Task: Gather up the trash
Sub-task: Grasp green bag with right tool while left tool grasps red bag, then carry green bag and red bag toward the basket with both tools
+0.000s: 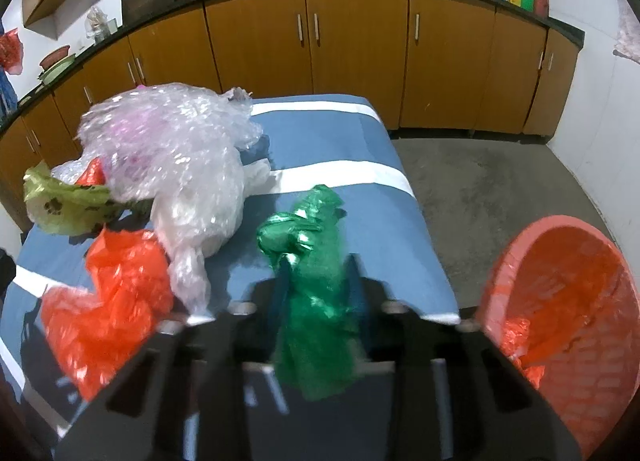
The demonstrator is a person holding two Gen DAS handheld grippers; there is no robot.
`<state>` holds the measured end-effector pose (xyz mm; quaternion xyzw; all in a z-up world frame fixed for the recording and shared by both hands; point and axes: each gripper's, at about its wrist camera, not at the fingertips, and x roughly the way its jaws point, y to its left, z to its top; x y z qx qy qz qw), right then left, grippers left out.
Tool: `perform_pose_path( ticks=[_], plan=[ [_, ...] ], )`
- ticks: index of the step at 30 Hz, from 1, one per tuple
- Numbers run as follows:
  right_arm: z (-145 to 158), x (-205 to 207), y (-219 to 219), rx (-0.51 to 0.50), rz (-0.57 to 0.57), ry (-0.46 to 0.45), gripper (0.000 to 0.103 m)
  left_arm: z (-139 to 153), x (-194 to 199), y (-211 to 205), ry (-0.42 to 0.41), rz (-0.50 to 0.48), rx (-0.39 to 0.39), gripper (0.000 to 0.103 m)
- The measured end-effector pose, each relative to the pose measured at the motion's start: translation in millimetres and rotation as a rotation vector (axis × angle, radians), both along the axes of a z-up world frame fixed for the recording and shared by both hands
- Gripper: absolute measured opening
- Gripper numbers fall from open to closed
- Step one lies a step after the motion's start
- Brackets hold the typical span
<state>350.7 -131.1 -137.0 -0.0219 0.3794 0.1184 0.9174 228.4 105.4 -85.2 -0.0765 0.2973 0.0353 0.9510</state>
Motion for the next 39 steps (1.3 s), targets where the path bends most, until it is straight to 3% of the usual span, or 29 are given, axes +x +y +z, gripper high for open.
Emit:
perform_pose_path(
  ticks=[10, 18, 21, 25, 29, 31, 39],
  plan=[
    [8, -51, -40, 0.067, -0.065, -0.024, 0.024, 16, 15, -71, -0.018, -0.151, -0.04, 0.095],
    [22, -92, -88, 0.093, -0.151, -0.058, 0.024, -10, 45, -117, 0.092, -0.177, 0.058, 0.094],
    [23, -95, -100, 0.094, -0.173, -0.058, 0.024, -23, 54, -121, 0.14, -0.161, 0.071, 0.085],
    [22, -98, -107, 0.098, -0.188, -0.055, 0.024, -35, 61, -115, 0.197, -0.145, 0.032, 0.068],
    [20, -99, -106, 0.102, -0.187, -0.053, 0.024, -39, 61, -106, 0.218, -0.156, -0.012, 0.042],
    [19, -100, -107, 0.105, -0.187, -0.051, 0.024, -38, 57, -102, 0.215, -0.169, -0.018, 0.036],
    [28, -110, -106, 0.116, -0.185, -0.073, 0.024, -25, 27, -80, 0.18, -0.175, -0.039, 0.033]
  ],
)
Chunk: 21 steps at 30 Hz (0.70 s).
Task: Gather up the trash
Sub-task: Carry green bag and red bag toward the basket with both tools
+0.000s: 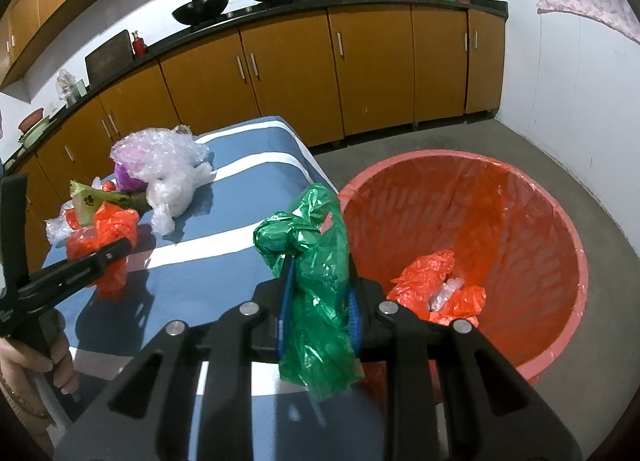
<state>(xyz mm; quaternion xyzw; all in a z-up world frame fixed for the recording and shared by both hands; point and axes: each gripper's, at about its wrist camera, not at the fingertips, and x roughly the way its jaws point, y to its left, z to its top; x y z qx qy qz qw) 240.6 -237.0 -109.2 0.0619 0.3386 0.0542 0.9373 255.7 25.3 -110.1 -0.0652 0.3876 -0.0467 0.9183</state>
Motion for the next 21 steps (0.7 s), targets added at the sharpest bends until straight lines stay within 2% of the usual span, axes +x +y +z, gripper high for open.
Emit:
perform_pose_path(
  ticks=[8, 14, 21],
  plan=[
    [22, -20, -4, 0.015, -0.009, -0.05, 0.024, 34, -22, 3, -0.059, 0.001, -0.052, 0.033],
    [42, -40, -18, 0.014, -0.036, -0.096, 0.024, 65, -36, -15, -0.126, -0.048, -0.062, 0.033],
    [56, -60, -43, 0.008, -0.089, -0.13, 0.024, 82, -47, -44, -0.167, -0.116, -0.061, 0.033]
  ],
)
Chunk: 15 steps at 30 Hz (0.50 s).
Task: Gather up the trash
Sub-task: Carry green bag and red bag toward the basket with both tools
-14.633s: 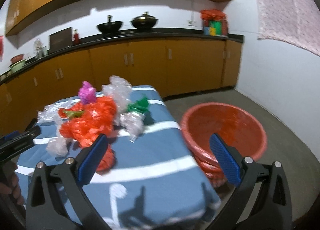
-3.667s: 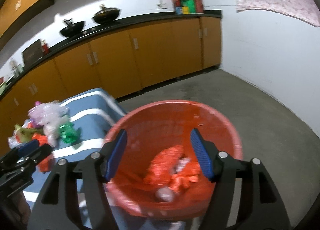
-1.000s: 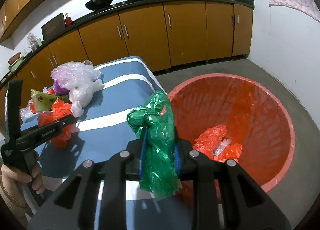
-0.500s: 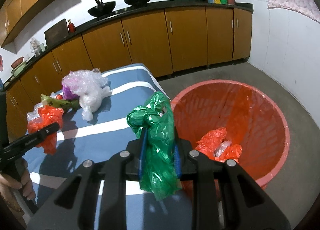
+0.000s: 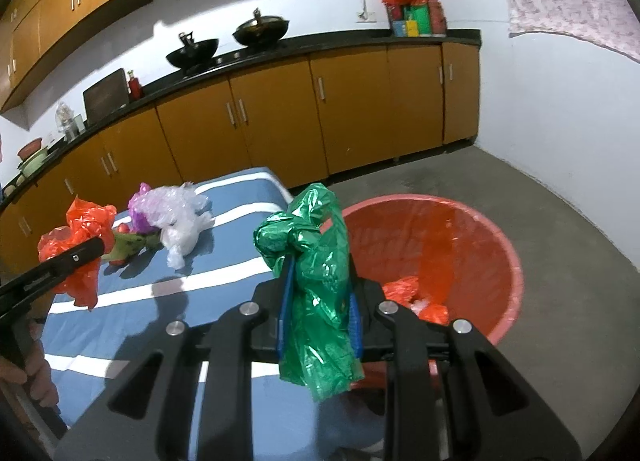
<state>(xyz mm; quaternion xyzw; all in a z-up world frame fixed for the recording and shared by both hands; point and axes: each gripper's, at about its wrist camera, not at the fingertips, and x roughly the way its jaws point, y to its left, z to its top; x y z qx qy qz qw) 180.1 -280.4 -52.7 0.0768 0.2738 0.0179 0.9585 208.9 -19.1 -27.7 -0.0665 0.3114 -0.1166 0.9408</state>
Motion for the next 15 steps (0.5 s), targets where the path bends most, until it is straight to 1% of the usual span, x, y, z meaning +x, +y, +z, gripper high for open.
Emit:
perform_pose_path(
  ticks=[7, 15],
  plan=[
    [9, -13, -27, 0.005, -0.052, -0.022, 0.024, 11, -5, -37, -0.035, -0.077, 0.016, 0.033],
    [7, -18, -57, 0.018, -0.105, -0.015, 0.024, 16, -2, -73, -0.047, -0.153, 0.03, 0.033]
  ],
)
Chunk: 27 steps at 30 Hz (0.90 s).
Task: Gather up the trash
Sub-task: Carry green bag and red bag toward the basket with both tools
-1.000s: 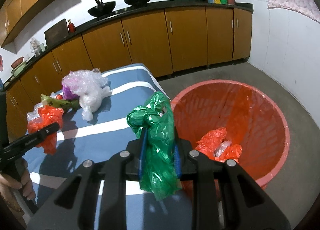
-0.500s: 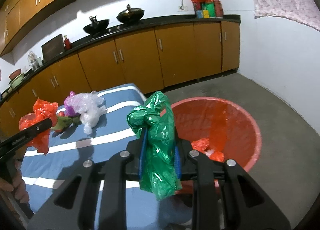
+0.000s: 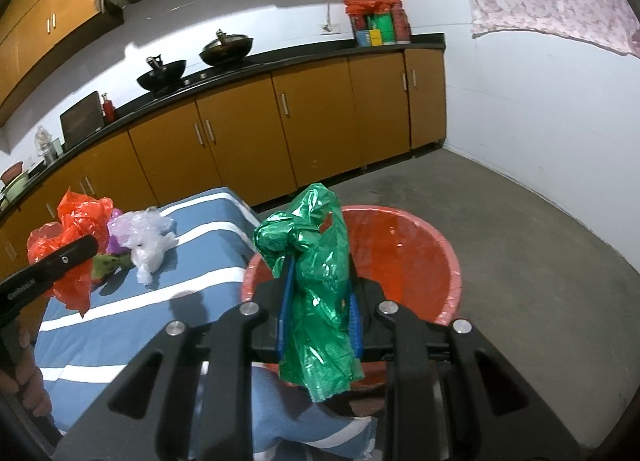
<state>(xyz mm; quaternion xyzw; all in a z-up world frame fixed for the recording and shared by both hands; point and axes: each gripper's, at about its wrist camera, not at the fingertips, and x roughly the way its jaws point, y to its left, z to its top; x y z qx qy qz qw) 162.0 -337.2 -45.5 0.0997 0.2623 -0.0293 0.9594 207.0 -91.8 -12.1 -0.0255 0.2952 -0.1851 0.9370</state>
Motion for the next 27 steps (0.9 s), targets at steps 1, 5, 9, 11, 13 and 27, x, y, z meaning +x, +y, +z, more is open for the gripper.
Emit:
perform_pose_path(
  ticks=[1, 5, 9, 11, 13, 27],
  plan=[
    [0, 0, -3, 0.001, -0.005, 0.001, 0.024, -1, 0, -4, 0.002, -0.01, 0.001, 0.033],
    [-3, 0, -14, 0.004, -0.026, 0.005, 0.024, -3, 5, -25, 0.01, -0.047, 0.011, 0.033],
    [-5, 3, -24, 0.002, -0.042, 0.008, 0.024, -9, 6, -38, 0.022, -0.077, 0.018, 0.033],
    [-5, 6, -28, 0.001, -0.05, 0.008, 0.024, -12, 10, -45, 0.03, -0.09, 0.02, 0.033],
    [-5, 10, -31, 0.0, -0.054, 0.008, 0.024, -14, 11, -51, 0.037, -0.102, 0.018, 0.033],
    [-13, 46, -42, 0.0, -0.082, 0.031, 0.024, -40, 37, -91, 0.099, -0.184, 0.069, 0.033]
  ],
)
